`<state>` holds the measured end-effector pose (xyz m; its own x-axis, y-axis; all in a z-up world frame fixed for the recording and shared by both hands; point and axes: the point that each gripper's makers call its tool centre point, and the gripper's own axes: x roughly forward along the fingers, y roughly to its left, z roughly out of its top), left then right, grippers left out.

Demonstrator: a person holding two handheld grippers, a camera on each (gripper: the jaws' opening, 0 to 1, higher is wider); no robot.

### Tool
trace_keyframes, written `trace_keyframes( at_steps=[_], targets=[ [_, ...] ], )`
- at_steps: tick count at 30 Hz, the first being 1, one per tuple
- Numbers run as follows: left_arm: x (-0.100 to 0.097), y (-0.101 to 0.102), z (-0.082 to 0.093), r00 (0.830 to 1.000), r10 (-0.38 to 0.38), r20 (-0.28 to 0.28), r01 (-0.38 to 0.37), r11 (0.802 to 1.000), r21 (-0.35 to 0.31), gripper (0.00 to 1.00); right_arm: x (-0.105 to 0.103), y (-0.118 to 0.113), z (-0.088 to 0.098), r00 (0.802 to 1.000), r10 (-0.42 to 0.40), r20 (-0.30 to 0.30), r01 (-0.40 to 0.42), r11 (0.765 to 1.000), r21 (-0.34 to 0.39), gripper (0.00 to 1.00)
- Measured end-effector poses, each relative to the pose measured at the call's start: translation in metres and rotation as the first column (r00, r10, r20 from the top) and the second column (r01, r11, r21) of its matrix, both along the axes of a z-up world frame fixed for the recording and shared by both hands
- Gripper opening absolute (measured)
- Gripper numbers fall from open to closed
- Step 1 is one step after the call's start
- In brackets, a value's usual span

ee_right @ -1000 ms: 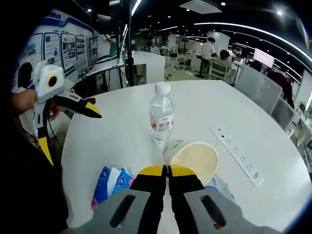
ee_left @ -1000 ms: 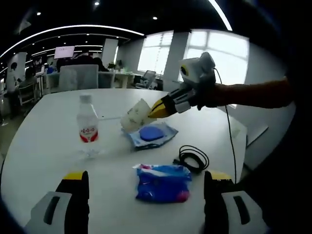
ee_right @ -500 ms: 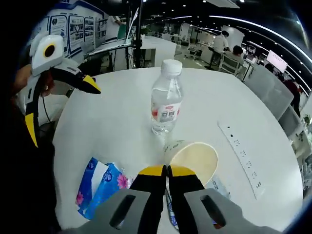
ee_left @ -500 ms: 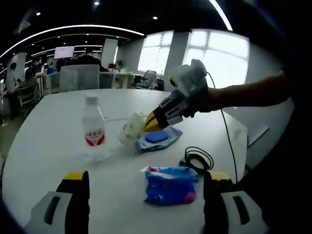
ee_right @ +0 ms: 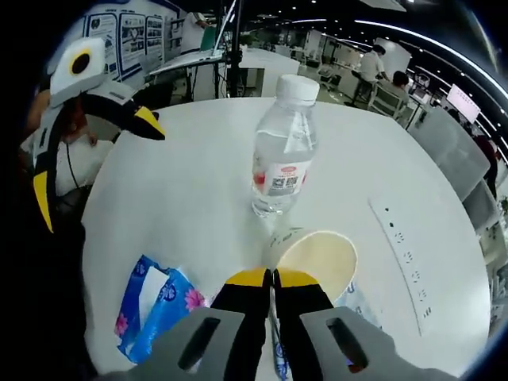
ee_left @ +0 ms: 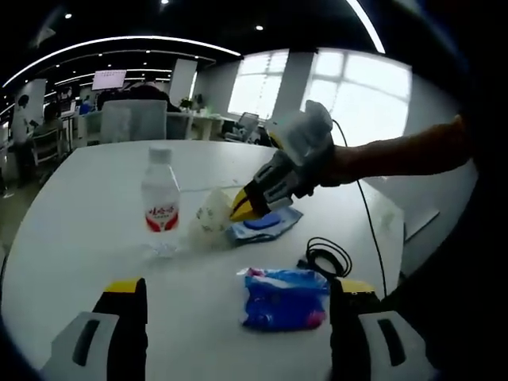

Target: Arrange the tabletop items into an orderly group along one side of the table until the central work area is clear of visible clutter.

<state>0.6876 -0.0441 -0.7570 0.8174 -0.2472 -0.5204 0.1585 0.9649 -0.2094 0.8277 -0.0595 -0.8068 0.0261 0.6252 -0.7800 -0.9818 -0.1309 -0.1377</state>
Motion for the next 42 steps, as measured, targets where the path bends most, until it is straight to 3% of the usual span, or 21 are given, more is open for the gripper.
trace_keyframes(
  at_steps=[5,19,42],
  targets=[
    [-0.001,0.0,-0.002,1.0,-0.004,-0.003,0.004,1.0,0.0,0.94,0.002,0.002,-0.005,1.0,0.008,0.004,-0.008,1.0,-0.011,0.0],
    [0.0,-0.002,-0.003,1.0,-0.01,-0.006,0.01,1.0,-0.005,0.93,0.007,0.001,0.005,0.999,-0.018,0.034,0.017,1.0,0.016,0.0],
    [-0.01,0.013,-0.009,1.0,0.021,-0.015,-0.021,1.0,-0.003,0.91,0.006,0.026,0.018,0.999,-0.018,0.05,0.013,0.996,0.089,0.02]
  ],
)
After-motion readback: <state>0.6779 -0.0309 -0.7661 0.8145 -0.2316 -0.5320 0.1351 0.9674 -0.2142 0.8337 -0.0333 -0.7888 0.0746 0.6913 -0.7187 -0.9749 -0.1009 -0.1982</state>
